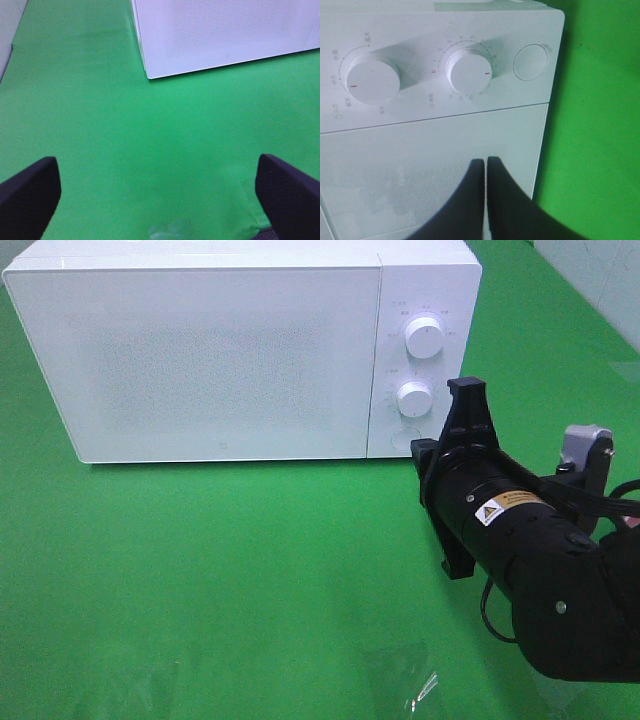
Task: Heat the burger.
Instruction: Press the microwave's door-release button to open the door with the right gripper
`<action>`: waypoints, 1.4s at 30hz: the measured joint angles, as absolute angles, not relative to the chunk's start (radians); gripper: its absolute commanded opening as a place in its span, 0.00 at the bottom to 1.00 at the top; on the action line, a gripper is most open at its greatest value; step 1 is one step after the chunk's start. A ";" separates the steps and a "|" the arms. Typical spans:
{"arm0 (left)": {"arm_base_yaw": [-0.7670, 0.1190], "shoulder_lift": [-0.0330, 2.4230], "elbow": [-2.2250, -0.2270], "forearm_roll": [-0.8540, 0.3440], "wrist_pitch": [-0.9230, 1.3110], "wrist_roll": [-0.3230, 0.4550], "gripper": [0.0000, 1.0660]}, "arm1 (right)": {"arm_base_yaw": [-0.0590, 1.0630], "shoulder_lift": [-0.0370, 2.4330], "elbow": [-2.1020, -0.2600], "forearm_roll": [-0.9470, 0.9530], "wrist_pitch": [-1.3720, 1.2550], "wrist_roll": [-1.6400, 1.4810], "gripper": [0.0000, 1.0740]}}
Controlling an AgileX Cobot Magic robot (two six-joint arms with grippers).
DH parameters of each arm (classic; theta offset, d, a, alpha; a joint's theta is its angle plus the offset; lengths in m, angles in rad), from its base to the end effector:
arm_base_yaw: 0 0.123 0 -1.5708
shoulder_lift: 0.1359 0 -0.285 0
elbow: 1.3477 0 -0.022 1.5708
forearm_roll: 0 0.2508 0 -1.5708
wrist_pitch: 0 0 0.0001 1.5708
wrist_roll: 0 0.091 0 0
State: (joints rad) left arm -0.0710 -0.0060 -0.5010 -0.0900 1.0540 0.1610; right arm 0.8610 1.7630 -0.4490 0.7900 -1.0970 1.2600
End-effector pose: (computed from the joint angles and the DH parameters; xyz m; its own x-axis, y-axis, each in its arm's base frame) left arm -0.0063 -0.0067 0.2783 -0.4218 0.1461 -0.8949 0.1909 0.9791 0.0699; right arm 0.2162 0.1634 0.1441 -0.1690 0.9837 -0.0612 0.2054 0.0959 0.9740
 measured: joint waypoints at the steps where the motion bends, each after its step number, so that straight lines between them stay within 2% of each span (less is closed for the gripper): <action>1: -0.071 -0.006 -0.501 -0.090 1.054 0.161 0.92 | 0.861 1.763 -0.449 0.784 -1.086 1.261 0.00; 13: -0.071 -0.006 -0.501 -0.090 1.054 0.161 0.92 | 0.858 1.854 -0.451 0.782 -1.046 1.364 0.00; 27: -0.071 -0.006 -0.501 -0.090 1.054 0.161 0.92 | 0.675 1.945 -0.570 0.640 -0.948 1.382 0.00; 42: -0.071 -0.006 -0.501 -0.090 1.054 0.161 0.92 | 0.546 2.056 -0.721 0.528 -0.866 1.382 0.00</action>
